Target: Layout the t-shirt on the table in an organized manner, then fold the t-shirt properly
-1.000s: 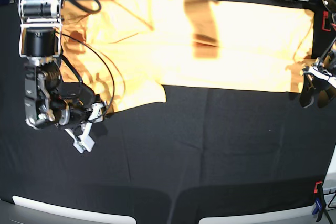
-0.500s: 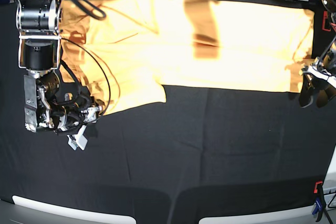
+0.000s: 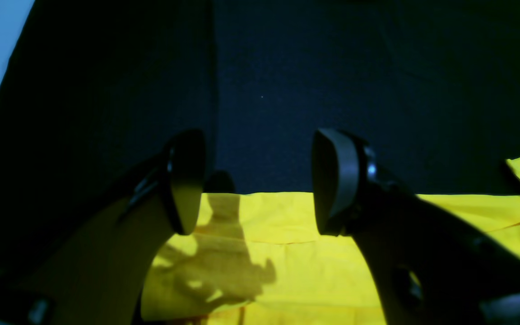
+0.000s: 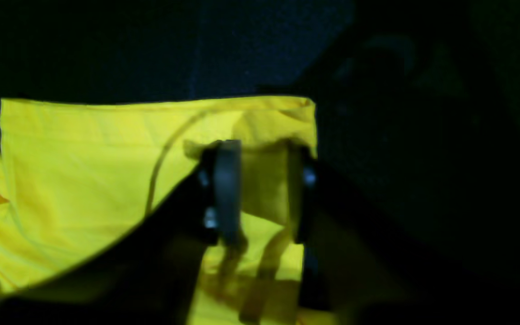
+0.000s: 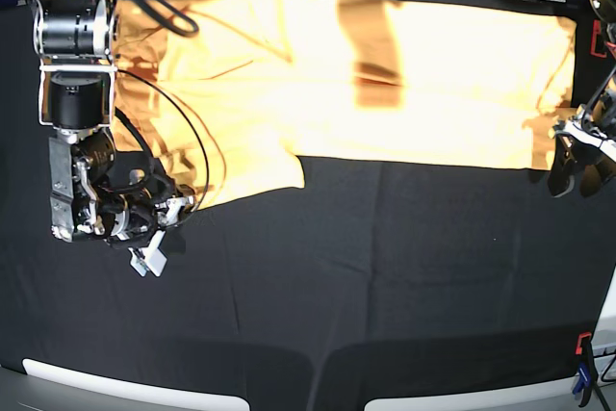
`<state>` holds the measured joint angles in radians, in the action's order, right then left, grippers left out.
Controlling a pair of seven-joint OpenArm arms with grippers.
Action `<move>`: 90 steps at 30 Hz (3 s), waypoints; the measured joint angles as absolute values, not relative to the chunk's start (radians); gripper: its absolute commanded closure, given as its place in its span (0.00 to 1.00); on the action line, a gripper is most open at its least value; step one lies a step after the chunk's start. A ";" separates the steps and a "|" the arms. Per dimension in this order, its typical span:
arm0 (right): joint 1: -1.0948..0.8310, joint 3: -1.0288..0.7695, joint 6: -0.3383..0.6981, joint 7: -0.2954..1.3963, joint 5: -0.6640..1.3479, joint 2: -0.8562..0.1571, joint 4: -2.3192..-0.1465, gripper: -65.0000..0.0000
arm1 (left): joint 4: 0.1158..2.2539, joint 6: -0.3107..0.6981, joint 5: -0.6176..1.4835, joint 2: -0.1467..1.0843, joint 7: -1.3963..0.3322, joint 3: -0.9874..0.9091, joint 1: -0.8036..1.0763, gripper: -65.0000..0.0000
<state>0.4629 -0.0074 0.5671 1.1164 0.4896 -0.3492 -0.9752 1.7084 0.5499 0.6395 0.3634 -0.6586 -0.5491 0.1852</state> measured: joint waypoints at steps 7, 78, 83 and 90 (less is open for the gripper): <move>0.465 -0.007 0.622 1.115 0.490 -0.344 -0.975 0.89 | 1.708 0.550 0.640 0.363 -0.659 -0.549 0.185 0.47; -0.367 -0.008 0.693 1.145 0.680 -0.388 -2.162 1.00 | 1.708 0.550 0.587 0.363 -0.659 -0.549 0.191 0.47; -0.417 -0.008 0.693 1.146 0.754 -0.388 -2.174 1.00 | 1.708 0.550 0.587 0.363 -0.659 -0.549 0.191 0.47; -0.421 -0.008 0.693 1.147 0.756 -0.388 -2.174 1.00 | 1.708 0.550 0.587 0.363 -0.659 -0.549 0.191 0.47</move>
<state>-0.4210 -0.0082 0.6926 1.1465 0.7555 -0.3878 -2.1738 1.7084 0.5499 0.5869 0.3634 -0.6586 -0.5491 0.1905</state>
